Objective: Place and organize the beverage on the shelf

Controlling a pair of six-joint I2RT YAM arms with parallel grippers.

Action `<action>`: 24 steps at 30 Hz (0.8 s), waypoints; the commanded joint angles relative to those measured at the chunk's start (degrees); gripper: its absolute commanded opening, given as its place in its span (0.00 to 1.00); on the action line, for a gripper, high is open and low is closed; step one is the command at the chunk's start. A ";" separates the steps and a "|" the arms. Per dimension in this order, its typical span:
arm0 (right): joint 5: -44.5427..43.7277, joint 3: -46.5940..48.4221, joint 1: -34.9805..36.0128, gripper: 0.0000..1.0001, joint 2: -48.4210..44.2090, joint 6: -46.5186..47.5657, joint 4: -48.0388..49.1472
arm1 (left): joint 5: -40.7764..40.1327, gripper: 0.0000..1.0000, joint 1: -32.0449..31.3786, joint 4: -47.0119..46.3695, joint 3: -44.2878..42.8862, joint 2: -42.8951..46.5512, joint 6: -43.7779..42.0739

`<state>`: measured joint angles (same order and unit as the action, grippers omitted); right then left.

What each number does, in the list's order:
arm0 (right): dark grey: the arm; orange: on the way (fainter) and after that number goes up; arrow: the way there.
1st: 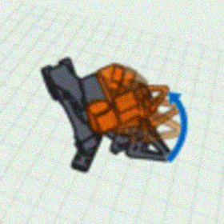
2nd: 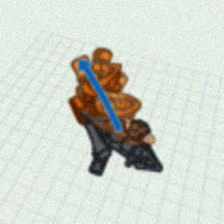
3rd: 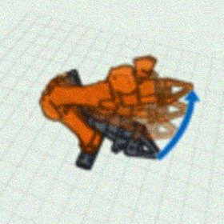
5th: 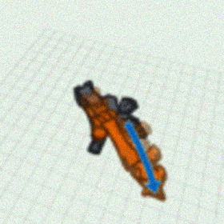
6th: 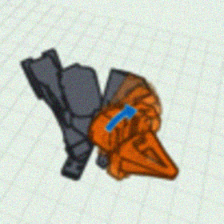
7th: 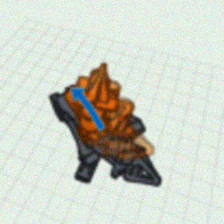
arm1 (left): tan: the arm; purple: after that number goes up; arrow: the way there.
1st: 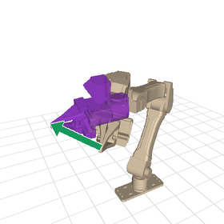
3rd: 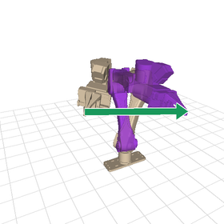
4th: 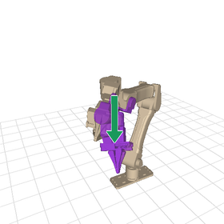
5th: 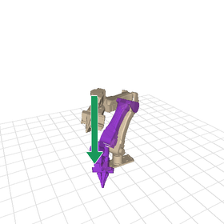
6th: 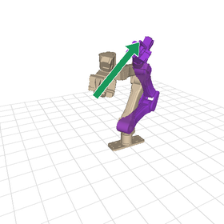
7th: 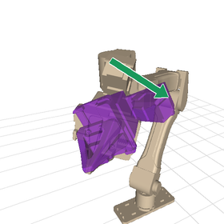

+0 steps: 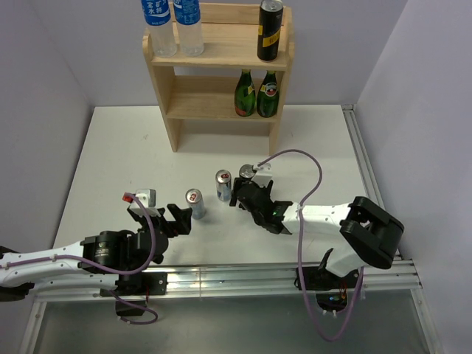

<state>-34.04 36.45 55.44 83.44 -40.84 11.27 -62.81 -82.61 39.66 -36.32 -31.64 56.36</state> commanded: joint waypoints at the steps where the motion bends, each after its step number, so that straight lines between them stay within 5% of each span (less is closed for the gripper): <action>1: -4.63 3.98 -0.25 0.84 1.37 0.23 1.13 | 0.05 0.99 -0.36 -1.43 0.11 0.44 -0.81; 24: -13.42 13.03 -1.47 0.85 13.06 0.85 -1.78 | 0.14 0.99 -0.45 -1.69 0.19 0.79 -1.07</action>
<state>-43.24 46.54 54.63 95.18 -39.33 9.30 -62.81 -82.67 39.68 -36.23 -31.22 56.23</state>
